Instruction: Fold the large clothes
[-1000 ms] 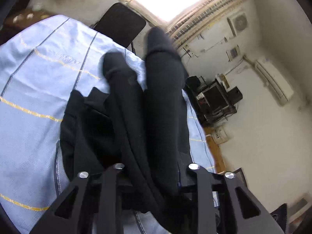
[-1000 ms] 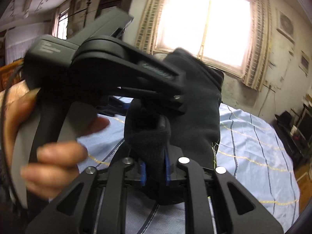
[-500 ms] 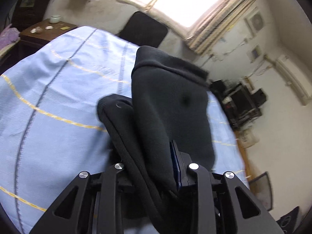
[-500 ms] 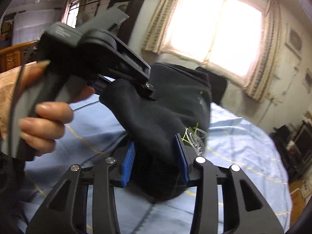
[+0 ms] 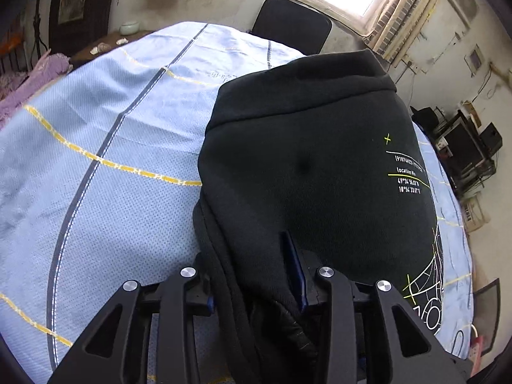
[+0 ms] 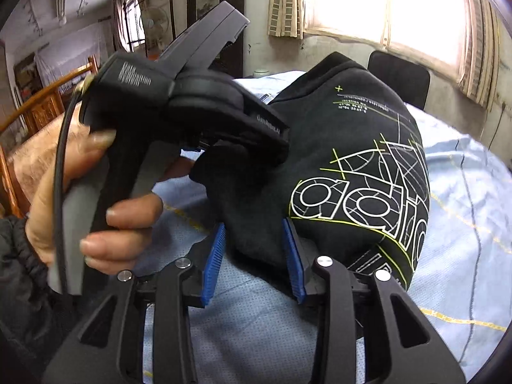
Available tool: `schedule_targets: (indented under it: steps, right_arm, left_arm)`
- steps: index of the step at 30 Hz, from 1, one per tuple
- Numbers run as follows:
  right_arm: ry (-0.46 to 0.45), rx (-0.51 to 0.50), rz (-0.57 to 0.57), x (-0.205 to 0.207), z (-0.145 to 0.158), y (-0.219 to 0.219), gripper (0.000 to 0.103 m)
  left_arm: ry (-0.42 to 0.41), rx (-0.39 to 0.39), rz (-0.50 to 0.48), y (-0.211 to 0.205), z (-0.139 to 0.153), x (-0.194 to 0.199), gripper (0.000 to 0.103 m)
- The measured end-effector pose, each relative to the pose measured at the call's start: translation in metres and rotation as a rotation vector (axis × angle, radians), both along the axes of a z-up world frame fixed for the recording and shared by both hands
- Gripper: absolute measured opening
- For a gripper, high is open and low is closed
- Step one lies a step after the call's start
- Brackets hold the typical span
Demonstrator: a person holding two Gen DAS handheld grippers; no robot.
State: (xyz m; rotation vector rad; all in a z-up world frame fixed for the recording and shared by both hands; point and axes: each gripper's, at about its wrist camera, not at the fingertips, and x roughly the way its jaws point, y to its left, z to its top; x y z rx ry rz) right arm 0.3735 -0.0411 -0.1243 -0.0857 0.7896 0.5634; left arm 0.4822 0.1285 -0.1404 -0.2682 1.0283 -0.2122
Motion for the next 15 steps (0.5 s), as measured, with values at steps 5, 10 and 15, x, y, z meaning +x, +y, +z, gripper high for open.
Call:
schedule_targets:
  steps: [5,10,15]
  right_arm:
    - [0.026,0.123,-0.024,-0.003,0.021,-0.029,0.032]
    - [-0.029,0.143,-0.072,-0.015,0.051,-0.053,0.034]
    - [-0.052,0.14,-0.159,0.005,0.069,-0.07,0.035]
  left_arm:
    - [-0.057,-0.041,-0.024,0.005,0.022,-0.009,0.039]
    - [-0.098,-0.062,-0.007,0.017,0.037,-0.016,0.04]
    - [-0.092,-0.026,-0.034,0.007,0.033,-0.016,0.042]
